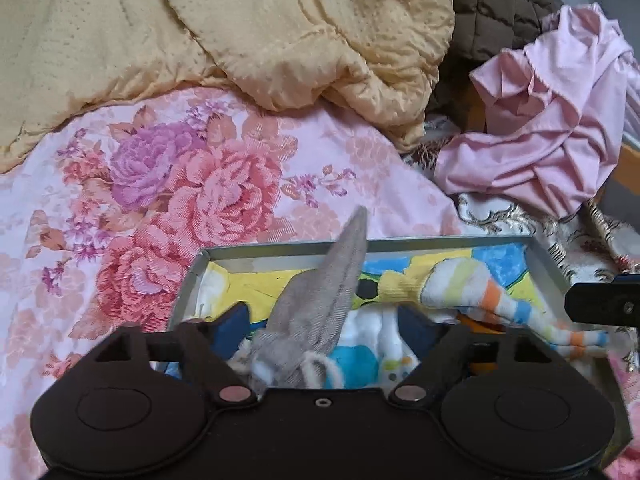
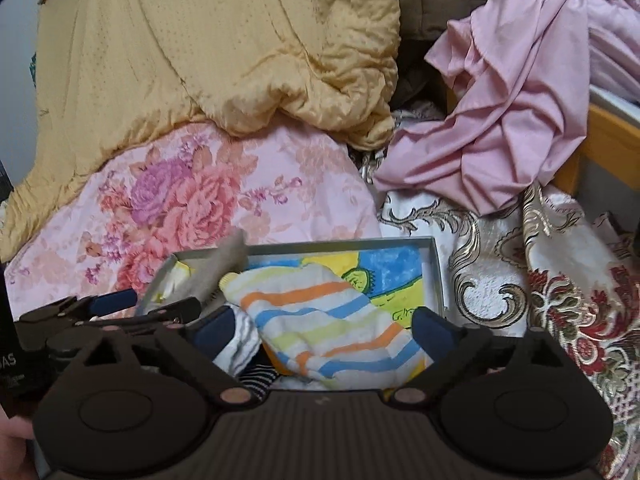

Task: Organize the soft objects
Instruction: 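Lower both grippers into the tray and open them, releasing cloth and sock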

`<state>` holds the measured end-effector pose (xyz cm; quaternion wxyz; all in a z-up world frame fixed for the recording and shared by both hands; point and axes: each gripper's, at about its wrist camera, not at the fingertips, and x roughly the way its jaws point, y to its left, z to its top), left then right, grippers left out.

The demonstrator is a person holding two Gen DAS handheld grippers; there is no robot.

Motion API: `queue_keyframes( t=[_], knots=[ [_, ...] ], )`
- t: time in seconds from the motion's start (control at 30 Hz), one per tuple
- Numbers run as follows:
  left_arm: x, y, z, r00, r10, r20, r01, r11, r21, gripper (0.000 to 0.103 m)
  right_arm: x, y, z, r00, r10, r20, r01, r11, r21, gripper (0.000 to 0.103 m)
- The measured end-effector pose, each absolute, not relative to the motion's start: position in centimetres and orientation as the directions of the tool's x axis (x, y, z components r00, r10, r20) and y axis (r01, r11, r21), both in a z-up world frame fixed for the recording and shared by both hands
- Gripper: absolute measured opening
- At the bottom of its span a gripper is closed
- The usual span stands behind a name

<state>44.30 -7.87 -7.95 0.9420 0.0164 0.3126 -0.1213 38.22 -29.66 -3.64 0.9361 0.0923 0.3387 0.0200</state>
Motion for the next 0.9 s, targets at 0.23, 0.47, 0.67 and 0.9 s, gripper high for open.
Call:
queue_keyframes(
  t=[0.23, 0.47, 0.67, 0.9],
  knots=[
    [39.1, -6.4, -5.7, 0.820, -0.201, -0.536, 0.191, 0.979, -0.074, 0.100, 35.0, -29.3, -1.0, 0.798, 0.114, -0.591, 0.008, 0.980, 0.199, 0.100],
    [32.2, -3.6, -3.2, 0.813, -0.210, -0.543, 0.138, 0.976, -0.171, 0.102, 29.1, -27.9, 2.4, 0.830, 0.138, -0.541, -0.040, 0.981, 0.188, 0.102],
    [25.2, -3.3, -0.1, 0.833, -0.173, -0.525, 0.129, 0.984, -0.120, 0.102, 22.1, -26.7, 4.6, 0.847, 0.170, -0.504, -0.068, 0.974, 0.214, 0.102],
    [18.0, -3.3, 3.4, 0.859, -0.180, -0.480, 0.150, 0.984, -0.101, 0.102, 14.8, -26.6, 6.3, 0.857, 0.193, -0.478, -0.081, 0.966, 0.246, 0.102]
  ],
)
